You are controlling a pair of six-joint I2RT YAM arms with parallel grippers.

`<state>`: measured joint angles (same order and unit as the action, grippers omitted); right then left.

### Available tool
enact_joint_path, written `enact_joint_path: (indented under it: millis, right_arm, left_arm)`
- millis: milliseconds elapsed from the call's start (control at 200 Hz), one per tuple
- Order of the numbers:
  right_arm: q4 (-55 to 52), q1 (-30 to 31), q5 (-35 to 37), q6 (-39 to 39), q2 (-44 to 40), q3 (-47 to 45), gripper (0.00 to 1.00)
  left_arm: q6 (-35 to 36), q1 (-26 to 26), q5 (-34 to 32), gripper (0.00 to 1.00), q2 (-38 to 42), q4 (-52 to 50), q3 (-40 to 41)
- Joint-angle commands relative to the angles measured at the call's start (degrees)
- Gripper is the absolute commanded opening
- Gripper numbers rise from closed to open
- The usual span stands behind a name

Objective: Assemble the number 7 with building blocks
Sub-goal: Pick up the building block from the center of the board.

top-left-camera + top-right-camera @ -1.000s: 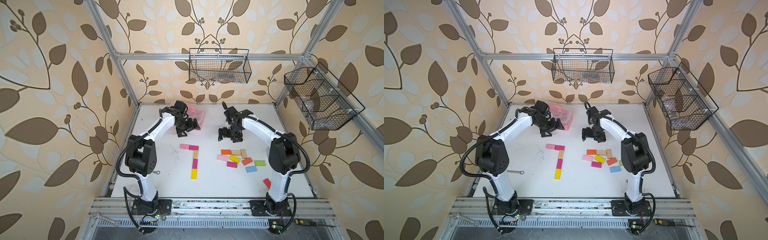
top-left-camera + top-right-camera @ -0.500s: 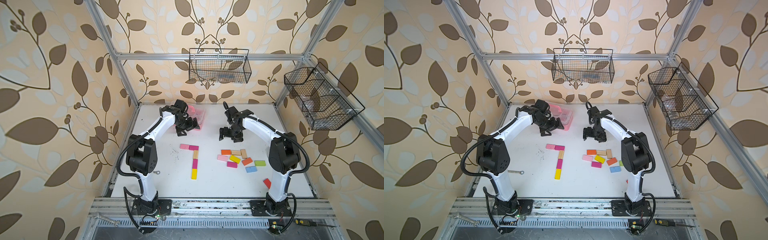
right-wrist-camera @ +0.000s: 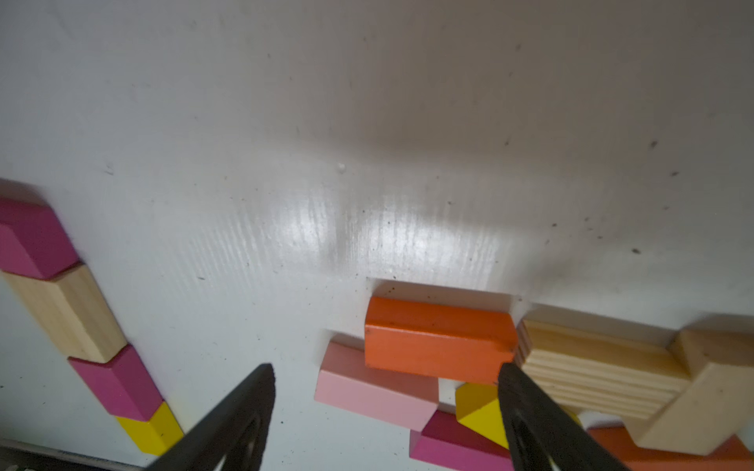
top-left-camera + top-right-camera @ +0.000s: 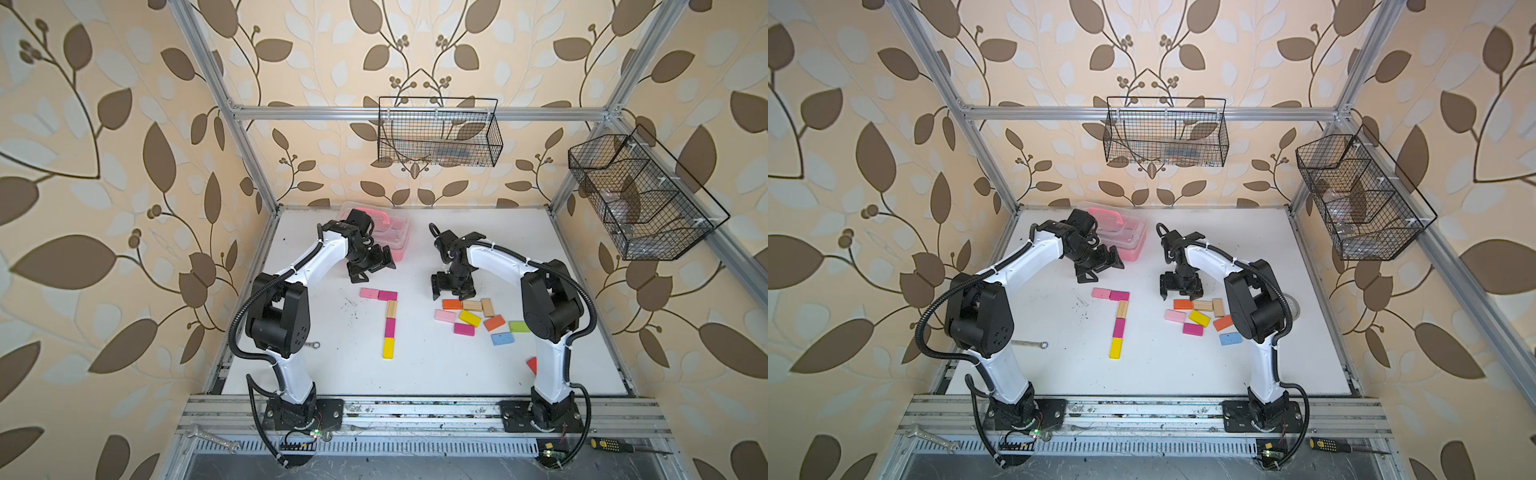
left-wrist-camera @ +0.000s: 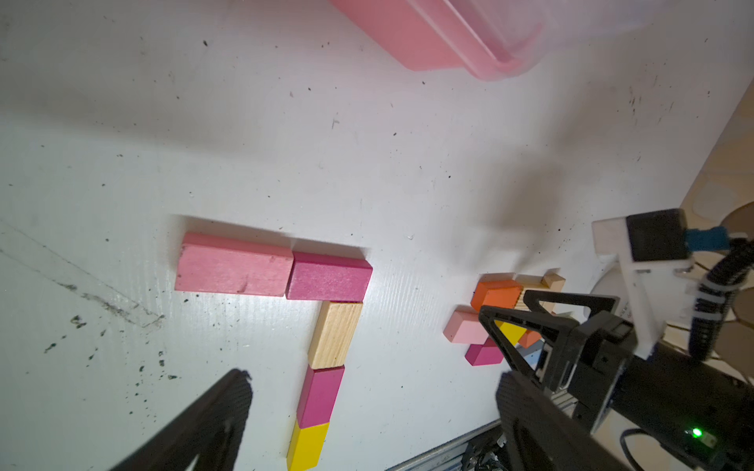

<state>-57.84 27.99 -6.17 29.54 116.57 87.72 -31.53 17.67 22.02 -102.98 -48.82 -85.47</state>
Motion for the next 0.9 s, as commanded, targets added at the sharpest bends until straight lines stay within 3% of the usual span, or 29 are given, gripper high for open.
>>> enact_joint_path:
  millis: [0, 465, 895]
  right_arm:
    - [0.15, -0.21, 2.29, 1.86, -1.42, -2.13, 0.86]
    - [0.20, -0.14, 3.93, 2.62, 0.21, -2.19, 0.85]
    - [1.85, 0.56, 8.60, 4.34, 1.79, -0.58, 0.76]
  left_arm:
    - [1.04, 0.35, 0.49, 0.97, 3.63, 0.48, 0.76]
    - [1.14, 0.35, 1.69, 0.97, 3.06, 2.25, 1.37]
    - [0.24, 0.35, 1.36, 0.97, 3.05, 3.47, 2.12]
